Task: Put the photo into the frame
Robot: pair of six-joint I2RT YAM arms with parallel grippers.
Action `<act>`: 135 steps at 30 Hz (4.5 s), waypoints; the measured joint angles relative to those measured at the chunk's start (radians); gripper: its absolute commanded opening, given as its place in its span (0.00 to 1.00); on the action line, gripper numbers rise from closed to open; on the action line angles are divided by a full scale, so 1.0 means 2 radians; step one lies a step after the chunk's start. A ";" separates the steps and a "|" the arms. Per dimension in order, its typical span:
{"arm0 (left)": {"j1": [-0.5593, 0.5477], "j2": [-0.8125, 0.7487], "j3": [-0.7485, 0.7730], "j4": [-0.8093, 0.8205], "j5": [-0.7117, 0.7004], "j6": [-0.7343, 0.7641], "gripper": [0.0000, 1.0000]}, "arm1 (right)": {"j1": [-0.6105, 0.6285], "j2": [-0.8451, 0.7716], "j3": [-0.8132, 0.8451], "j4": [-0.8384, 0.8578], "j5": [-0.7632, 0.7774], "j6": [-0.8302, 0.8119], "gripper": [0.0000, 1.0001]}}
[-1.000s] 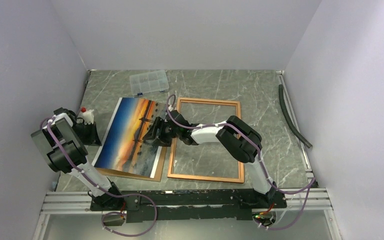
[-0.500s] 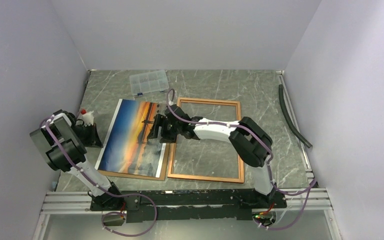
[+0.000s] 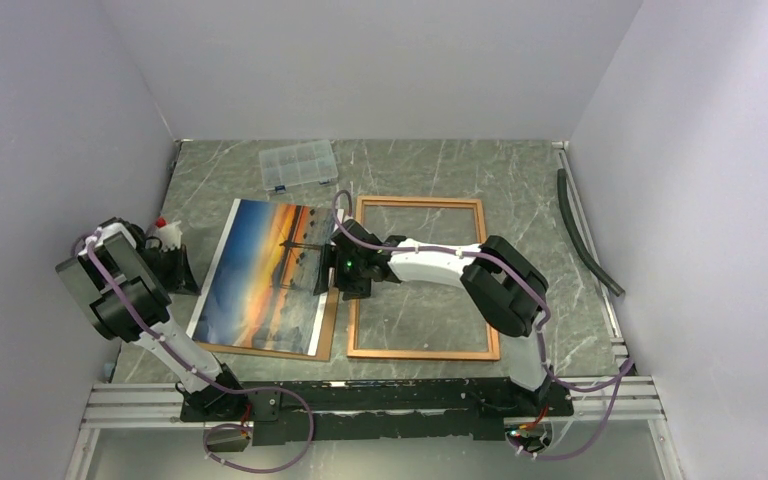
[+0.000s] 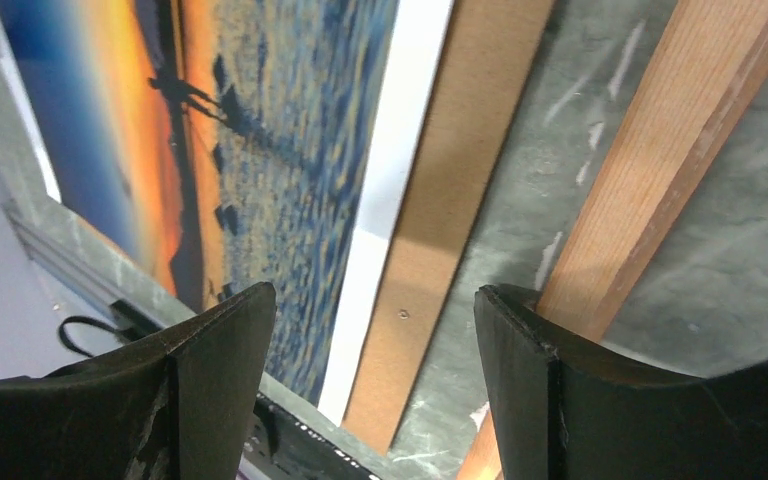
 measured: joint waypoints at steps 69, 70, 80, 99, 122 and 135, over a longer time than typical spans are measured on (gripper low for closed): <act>-0.140 -0.030 -0.028 0.115 -0.151 -0.050 0.08 | -0.032 0.000 -0.137 0.277 -0.074 0.154 0.75; -0.141 -0.030 -0.028 0.115 -0.152 -0.050 0.07 | -0.032 0.000 -0.137 0.276 -0.074 0.154 0.75; -0.148 -0.047 -0.043 0.126 -0.158 -0.050 0.09 | -0.001 0.000 -0.043 0.104 0.016 0.088 0.78; -0.087 -0.055 0.010 0.044 -0.076 -0.055 0.34 | 0.007 0.001 -0.013 0.032 0.054 0.068 0.84; -0.195 -0.103 -0.099 0.150 -0.198 -0.061 0.29 | 0.014 0.001 -0.010 0.020 0.024 0.072 0.85; -0.206 -0.104 -0.101 0.150 -0.211 -0.060 0.26 | 0.013 -0.007 -0.018 0.031 0.010 0.077 0.85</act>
